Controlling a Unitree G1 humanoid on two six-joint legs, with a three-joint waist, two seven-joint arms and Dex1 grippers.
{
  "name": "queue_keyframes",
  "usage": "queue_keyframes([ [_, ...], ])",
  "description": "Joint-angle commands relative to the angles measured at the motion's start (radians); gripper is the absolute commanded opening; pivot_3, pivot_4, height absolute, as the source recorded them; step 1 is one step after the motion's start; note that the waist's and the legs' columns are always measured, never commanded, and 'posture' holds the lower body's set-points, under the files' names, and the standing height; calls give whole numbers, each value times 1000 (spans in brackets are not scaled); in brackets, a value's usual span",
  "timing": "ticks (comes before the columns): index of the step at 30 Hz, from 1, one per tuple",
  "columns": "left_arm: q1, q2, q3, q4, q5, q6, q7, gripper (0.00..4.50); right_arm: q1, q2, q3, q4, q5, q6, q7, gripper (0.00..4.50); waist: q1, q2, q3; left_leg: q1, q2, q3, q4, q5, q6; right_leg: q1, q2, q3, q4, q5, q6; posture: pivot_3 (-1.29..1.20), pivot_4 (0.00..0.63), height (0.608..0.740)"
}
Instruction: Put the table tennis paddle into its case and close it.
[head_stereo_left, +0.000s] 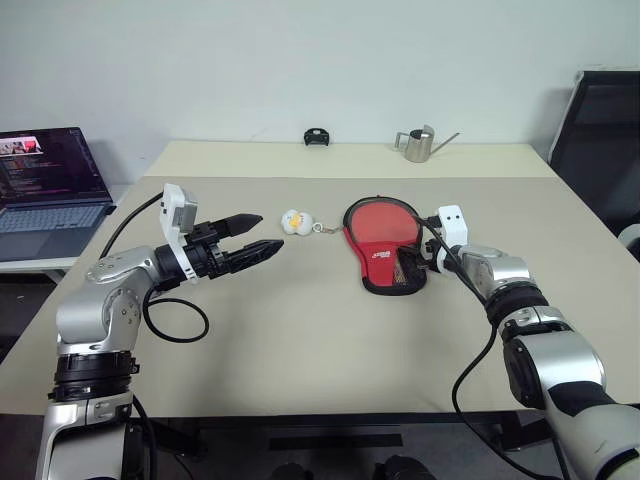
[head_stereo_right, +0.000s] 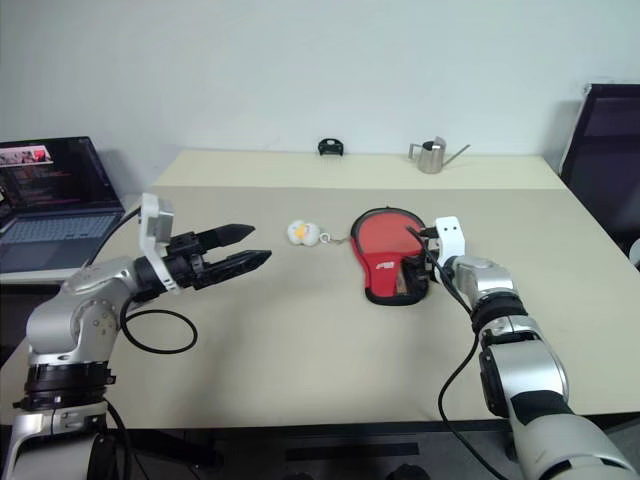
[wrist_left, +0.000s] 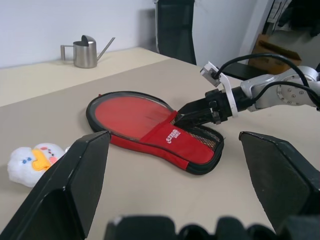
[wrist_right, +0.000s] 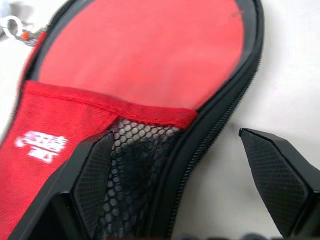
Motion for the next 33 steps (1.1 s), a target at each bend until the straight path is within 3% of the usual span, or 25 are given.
queue_keyframes([
  [1, -9, 20, 18, -49, -23, -5, 6, 4500, -30, 1, -21, 45, -23, -34, -1, 4299, 0, 0, 0, 0, 0, 0, 0, 0, 0, 0, 0, 0, 0, 0, 0, 0, 150, 740],
  [9, -19, 21, 7, -47, -26, -7, 3, 4500, -36, 18, -26, 72, -36, 7, 53, 4299, -1, 0, 0, 0, 0, 0, 0, 0, 0, 0, 0, 0, 0, 0, 0, 0, 150, 740],
  [10, -20, 20, 4, -45, -24, -9, 3, 4500, -35, 25, -26, 76, -43, 5, 45, 4139, -1, 0, 0, 0, 0, 0, 0, 0, 0, 0, 0, 0, 0, 0, 0, 0, 150, 740],
  [12, -22, 19, 0, -43, -22, -11, 1, 4500, -33, 36, -31, 80, -50, 3, 36, 3773, -4, 0, 0, 0, 0, 0, 0, 0, 0, 0, 0, 0, 0, 0, 0, 0, 150, 740],
  [18, -25, 20, -6, -41, -22, -11, -1, 4500, -37, 60, -35, 98, -70, 7, 5, 1763, -16, 0, 0, 6, 0, 1, 0, 0, 0, 5, 0, 1, 0, 0, 0, 0, 150, 740],
  [24, 2, 21, -13, -76, -40, 12, -12, 4500, -41, 65, -45, 94, -73, 24, -30, 126, -19, 0, 0, 8, 0, 1, 0, 0, 0, 6, 0, 1, 1, 0, 0, 0, 150, 740],
  [33, 72, 55, -27, -141, -54, 38, -51, 4500, -43, 87, -78, 43, -41, 119, -40, 26, -20, 0, 0, 9, 0, 1, -2, 0, 0, 7, 0, 2, 1, 0, 0, 0, 150, 740],
])
